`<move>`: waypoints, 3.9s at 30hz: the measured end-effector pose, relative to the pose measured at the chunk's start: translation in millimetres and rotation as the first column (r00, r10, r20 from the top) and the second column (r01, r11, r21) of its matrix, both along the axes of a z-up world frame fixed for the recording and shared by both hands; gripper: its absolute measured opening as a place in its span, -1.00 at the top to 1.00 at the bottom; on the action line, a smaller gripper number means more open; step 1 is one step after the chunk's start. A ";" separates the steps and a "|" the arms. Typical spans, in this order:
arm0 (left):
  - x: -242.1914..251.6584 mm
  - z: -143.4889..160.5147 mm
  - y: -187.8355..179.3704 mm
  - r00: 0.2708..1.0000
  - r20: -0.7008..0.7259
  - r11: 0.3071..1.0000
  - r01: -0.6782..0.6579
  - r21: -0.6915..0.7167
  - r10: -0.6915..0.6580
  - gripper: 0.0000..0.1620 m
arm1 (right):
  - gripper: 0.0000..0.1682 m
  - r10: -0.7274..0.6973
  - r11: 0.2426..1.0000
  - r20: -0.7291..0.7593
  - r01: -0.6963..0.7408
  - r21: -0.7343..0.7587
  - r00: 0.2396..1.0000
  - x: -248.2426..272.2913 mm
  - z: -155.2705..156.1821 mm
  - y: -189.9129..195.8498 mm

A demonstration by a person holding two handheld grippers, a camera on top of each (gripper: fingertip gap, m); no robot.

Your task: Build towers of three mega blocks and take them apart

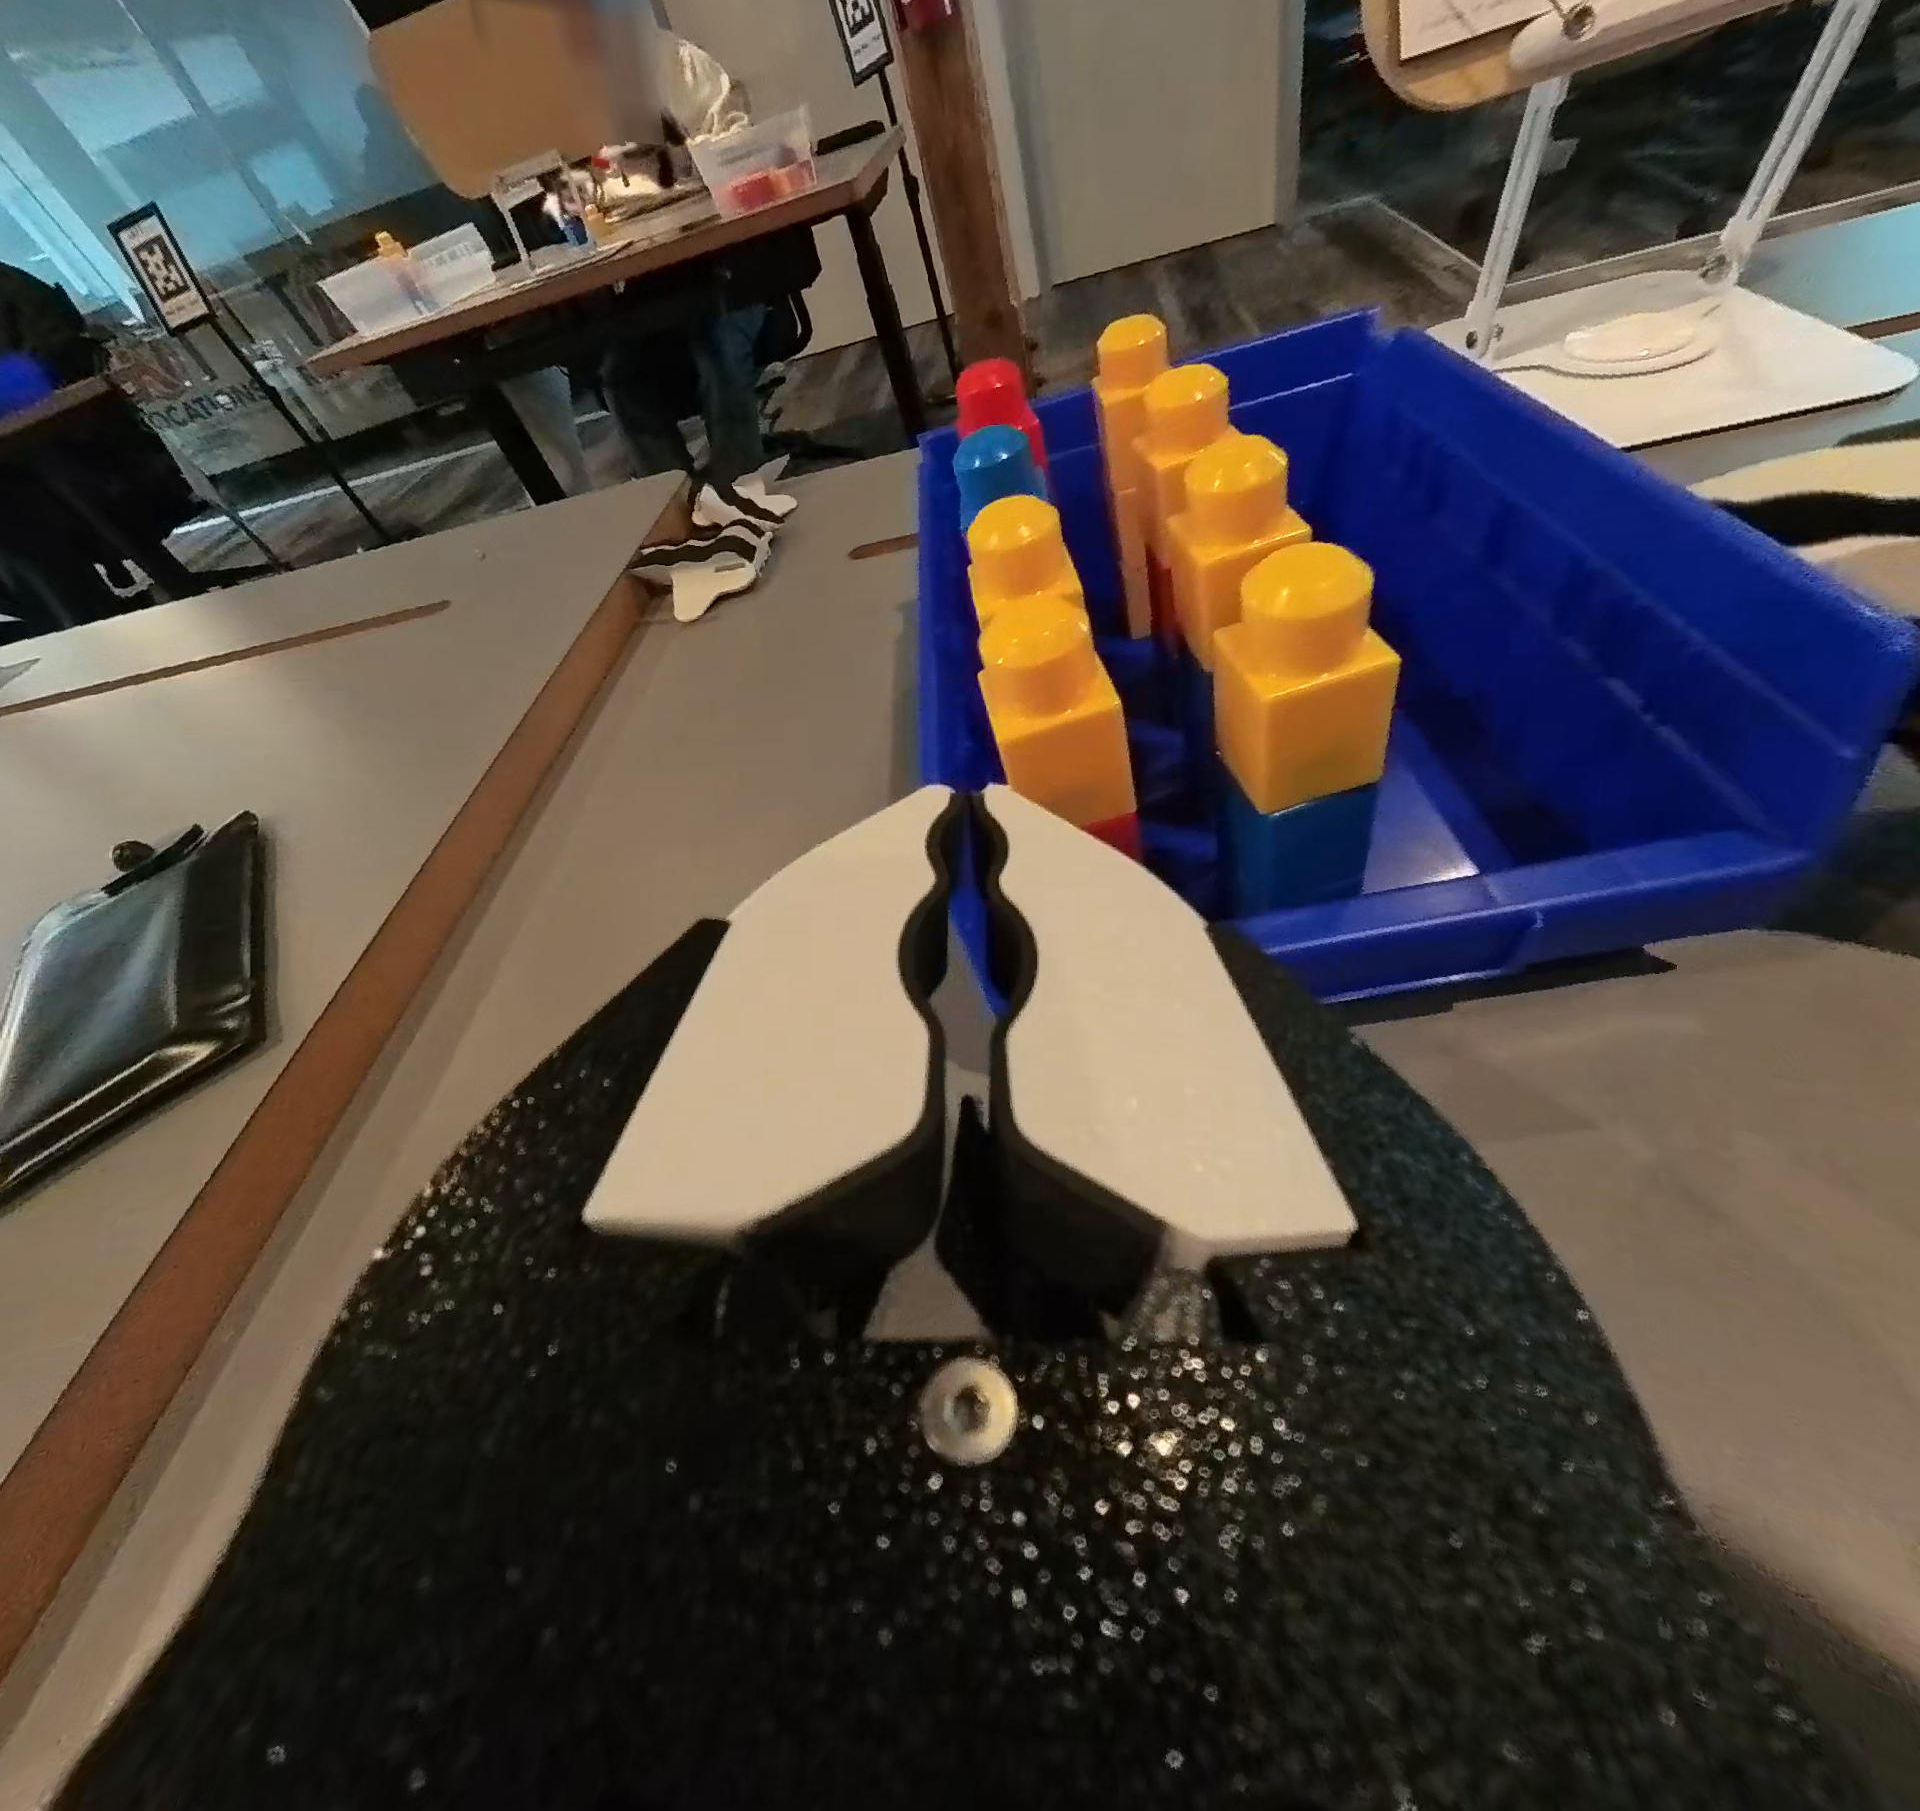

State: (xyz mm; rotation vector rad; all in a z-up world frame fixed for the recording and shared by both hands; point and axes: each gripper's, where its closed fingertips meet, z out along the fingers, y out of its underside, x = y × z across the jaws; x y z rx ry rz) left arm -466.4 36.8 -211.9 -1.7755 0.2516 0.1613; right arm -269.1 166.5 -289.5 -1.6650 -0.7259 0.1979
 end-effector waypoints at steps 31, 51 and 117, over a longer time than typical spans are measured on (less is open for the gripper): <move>-21.5 -17.2 0.1 0.998 0.003 0.997 -0.069 -0.043 0.069 0.64 | 0.90 0.115 0.989 -0.031 -0.111 0.100 0.993 -47.1 15.9 16.3; -20.7 -44.2 71.0 0.985 -0.018 0.978 -0.170 -0.122 0.169 0.21 | 0.88 -0.012 0.951 -0.230 0.082 0.298 0.973 99.6 48.7 -65.2; 333.5 14.2 22.5 0.052 -0.202 0.123 0.925 -0.358 -0.978 0.54 | 0.59 0.707 0.687 0.081 -0.710 0.155 0.702 121.6 115.1 -111.5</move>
